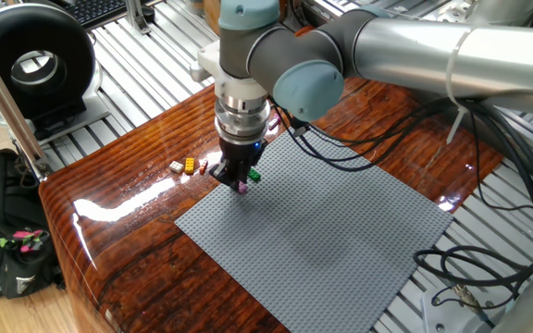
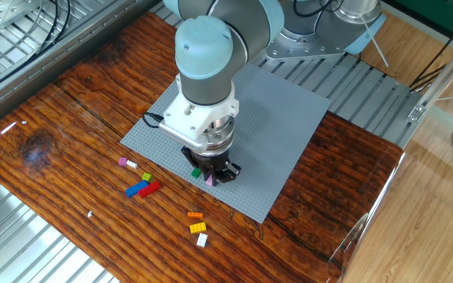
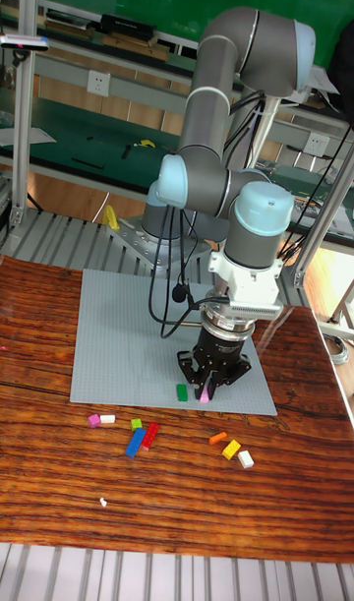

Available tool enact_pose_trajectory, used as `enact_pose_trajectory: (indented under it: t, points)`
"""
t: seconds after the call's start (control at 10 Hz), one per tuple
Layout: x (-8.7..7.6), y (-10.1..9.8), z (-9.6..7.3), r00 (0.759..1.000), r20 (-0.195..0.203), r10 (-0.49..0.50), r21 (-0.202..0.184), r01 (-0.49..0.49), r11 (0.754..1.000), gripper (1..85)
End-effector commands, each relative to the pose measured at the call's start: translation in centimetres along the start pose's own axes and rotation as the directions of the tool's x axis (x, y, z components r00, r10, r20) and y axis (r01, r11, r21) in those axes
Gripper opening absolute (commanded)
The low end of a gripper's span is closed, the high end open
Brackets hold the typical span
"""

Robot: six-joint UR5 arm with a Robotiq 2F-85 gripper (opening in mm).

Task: Build with small Lego blocks

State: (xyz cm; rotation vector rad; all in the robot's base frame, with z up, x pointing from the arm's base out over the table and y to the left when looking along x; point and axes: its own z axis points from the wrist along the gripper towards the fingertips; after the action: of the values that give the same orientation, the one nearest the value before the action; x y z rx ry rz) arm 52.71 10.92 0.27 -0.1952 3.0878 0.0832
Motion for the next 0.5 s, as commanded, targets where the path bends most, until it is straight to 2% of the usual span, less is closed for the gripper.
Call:
enact_pose_trajectory:
  t: [0.0,0.4]
  points:
    - [-0.07,-0.06,-0.10,1.000,0.000,-0.010,-0.002,0.010,1.000,5.0]
    - [0.08,-0.03,-0.26,1.000,-0.011,-0.010,0.010,0.011,1.000,6.7]
